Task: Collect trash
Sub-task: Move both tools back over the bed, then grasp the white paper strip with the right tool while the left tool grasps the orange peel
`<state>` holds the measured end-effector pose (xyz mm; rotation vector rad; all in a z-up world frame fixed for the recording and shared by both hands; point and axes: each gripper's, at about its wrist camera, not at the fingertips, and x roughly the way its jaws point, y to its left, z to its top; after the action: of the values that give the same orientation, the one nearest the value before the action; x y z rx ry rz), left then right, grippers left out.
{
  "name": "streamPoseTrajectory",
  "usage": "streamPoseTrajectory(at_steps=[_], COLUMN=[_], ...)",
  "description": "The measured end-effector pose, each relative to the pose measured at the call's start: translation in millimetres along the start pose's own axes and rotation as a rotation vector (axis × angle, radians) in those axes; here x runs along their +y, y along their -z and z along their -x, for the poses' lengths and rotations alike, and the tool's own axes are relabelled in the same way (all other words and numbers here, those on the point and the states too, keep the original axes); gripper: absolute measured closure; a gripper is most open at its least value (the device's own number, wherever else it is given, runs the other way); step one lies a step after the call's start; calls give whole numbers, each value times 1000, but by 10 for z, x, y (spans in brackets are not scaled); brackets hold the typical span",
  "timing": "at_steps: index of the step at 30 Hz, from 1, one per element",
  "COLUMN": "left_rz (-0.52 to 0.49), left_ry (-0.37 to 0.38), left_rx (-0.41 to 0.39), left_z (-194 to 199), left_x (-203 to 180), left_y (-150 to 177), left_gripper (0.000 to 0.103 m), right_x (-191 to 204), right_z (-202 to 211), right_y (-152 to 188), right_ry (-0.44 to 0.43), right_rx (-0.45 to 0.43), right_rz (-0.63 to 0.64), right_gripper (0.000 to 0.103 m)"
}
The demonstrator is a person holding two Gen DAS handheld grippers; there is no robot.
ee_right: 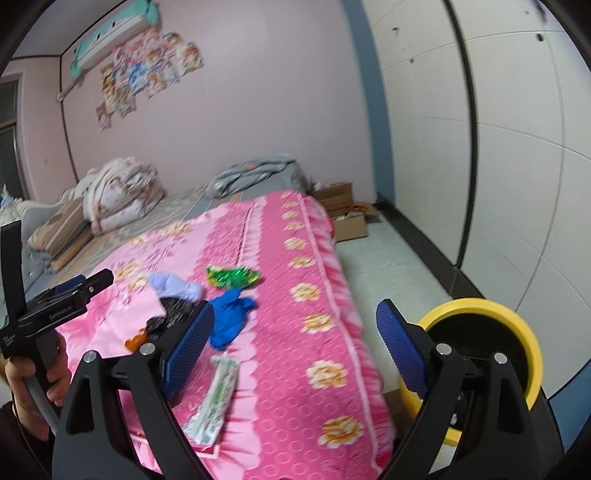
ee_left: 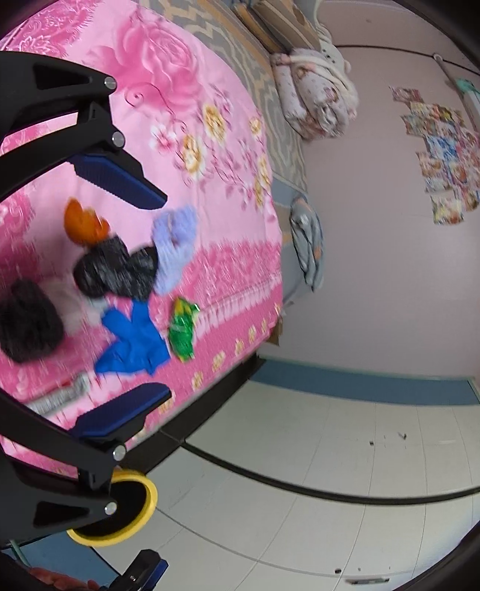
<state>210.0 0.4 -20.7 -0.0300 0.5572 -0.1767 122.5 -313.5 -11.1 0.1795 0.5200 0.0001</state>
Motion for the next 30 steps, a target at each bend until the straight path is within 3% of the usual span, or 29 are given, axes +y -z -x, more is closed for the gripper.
streamPoseTrajectory(at_steps=[8,13,17,25,30], left_rz=[18,39,18,-40,-46], left_ry=[-60,-58,-62,-54,-40], left_rx=[82,138,182,255,274], left_z=[-217,-386,-548,-859,-997], left_x=[465,665,725,716,695], left_y=[328,507,643,793,807], left_gripper=[12,12,12,12,12], right_x=[278,407,483,635,738], right_z=[-363,-579,-729,-974,-1051], right_y=[260,427,531,697,770], right_ry=[-43,-72,-116,-90,-123], right_rx=[127,197,256,301,315], right_rz=[48,76,84,150,213], right_gripper=[18,18,18,15,16])
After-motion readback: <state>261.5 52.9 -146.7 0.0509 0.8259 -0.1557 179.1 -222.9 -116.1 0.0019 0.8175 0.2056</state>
